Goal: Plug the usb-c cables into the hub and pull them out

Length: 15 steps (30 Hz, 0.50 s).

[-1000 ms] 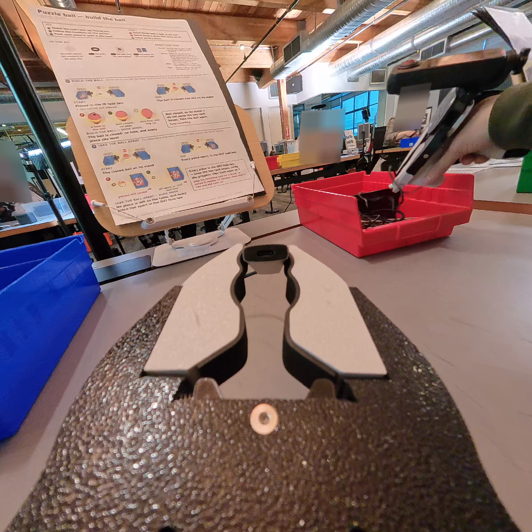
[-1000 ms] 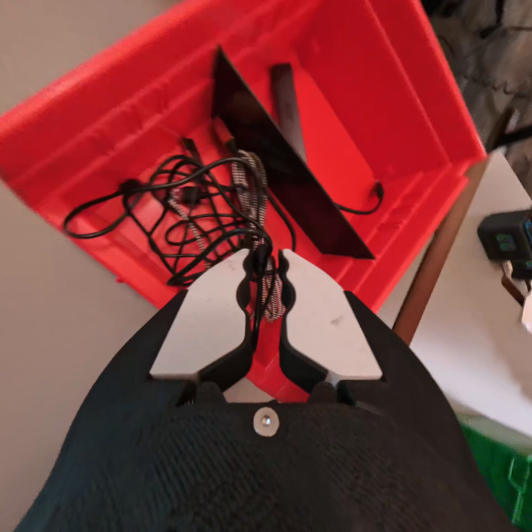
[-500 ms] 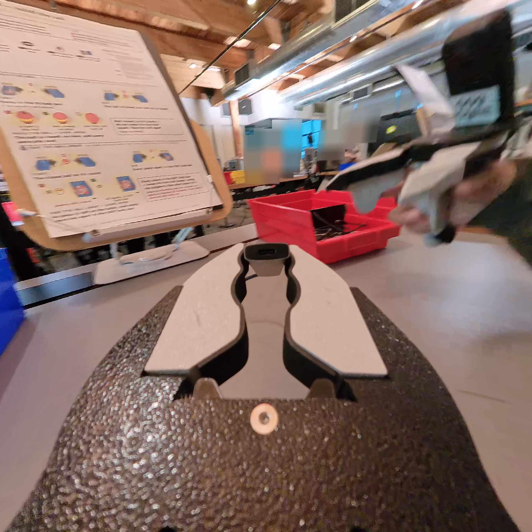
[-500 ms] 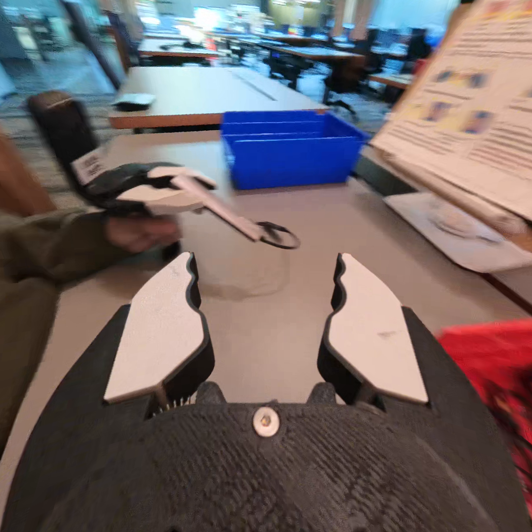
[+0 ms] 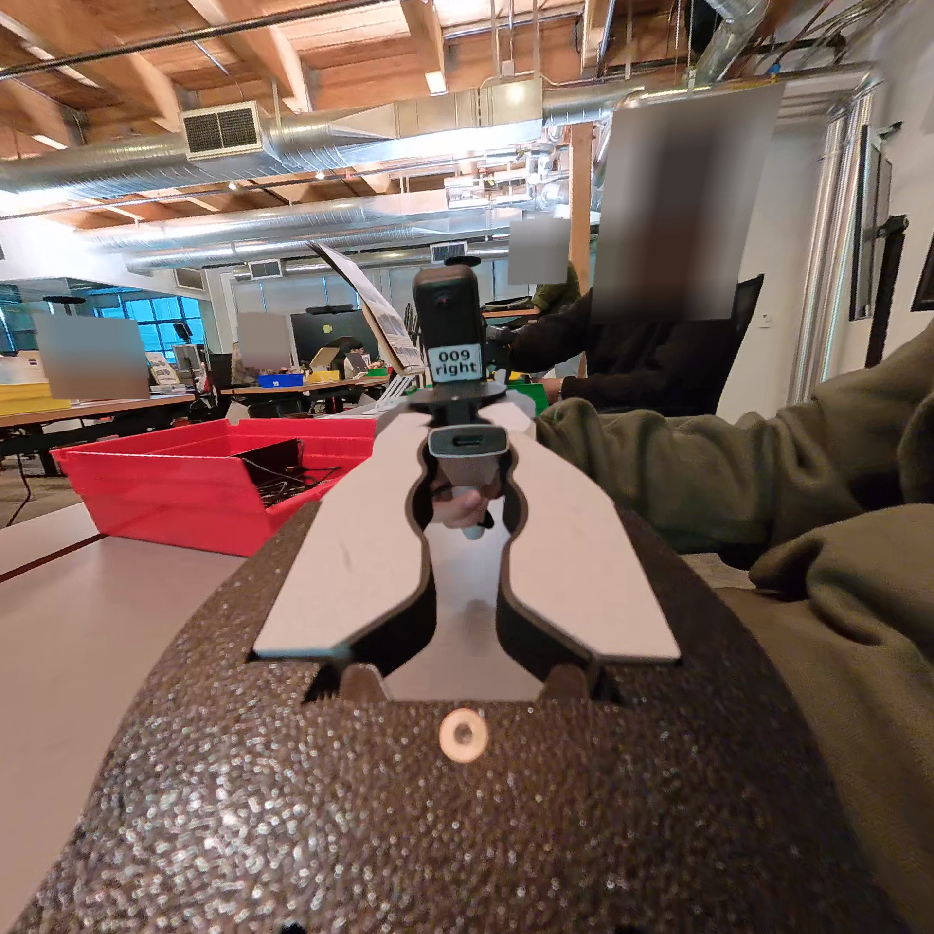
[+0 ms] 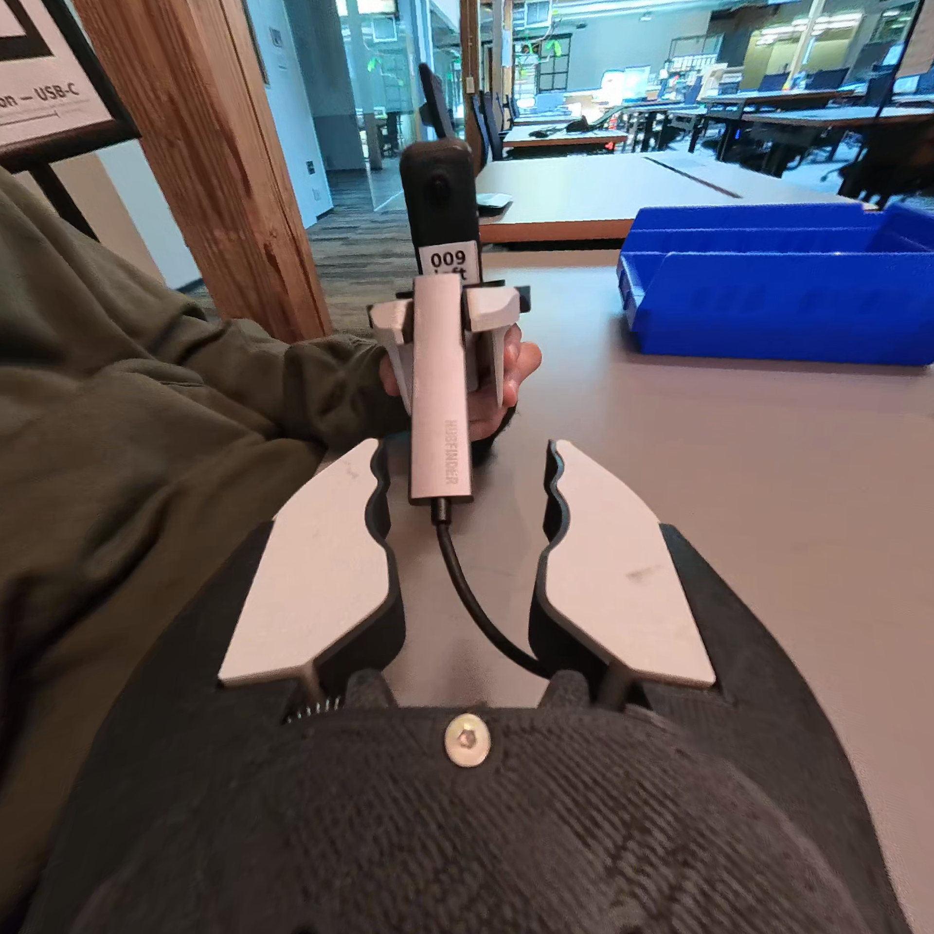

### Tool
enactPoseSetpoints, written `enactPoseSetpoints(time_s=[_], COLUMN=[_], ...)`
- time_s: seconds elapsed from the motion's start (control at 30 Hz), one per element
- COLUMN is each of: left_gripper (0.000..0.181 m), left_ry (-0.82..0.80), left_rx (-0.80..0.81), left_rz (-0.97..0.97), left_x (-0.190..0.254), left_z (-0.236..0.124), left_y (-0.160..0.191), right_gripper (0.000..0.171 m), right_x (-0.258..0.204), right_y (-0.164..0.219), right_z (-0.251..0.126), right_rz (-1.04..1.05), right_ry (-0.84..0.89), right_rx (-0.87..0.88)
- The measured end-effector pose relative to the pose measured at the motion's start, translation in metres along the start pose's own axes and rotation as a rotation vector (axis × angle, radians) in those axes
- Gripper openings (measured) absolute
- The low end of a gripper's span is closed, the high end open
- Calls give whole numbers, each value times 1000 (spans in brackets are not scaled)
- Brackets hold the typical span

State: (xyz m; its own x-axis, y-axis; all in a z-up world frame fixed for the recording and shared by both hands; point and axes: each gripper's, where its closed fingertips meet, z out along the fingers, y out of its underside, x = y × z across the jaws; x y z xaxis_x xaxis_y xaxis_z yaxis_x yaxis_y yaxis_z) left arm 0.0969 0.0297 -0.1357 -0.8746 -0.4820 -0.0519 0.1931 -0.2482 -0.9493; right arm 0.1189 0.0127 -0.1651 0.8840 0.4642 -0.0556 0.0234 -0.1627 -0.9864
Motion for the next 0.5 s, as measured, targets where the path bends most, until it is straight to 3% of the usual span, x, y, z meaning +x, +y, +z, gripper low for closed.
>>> enactPoseSetpoints(time_s=[0.17,0.3,0.37,0.5], left_gripper=[23,23,23,23], left_ry=[-28,-25,-31,-24], left_rx=[31,49,62,61], left_rz=[-10,-13,-11,-13], left_x=[-5,-5,-6,-5], left_z=[-3,-4,-5,-4], left_y=[-5,-7,-9,-9], right_gripper=[24,26,35,25], right_x=[-4,-5,-6,-6], right_y=[2,-5,-15,-7], right_z=[12,12,7,9], right_rz=[-46,-58,-26,-48], right_ry=[-17,-19,-26,-16], right_rx=[26,67,139,92])
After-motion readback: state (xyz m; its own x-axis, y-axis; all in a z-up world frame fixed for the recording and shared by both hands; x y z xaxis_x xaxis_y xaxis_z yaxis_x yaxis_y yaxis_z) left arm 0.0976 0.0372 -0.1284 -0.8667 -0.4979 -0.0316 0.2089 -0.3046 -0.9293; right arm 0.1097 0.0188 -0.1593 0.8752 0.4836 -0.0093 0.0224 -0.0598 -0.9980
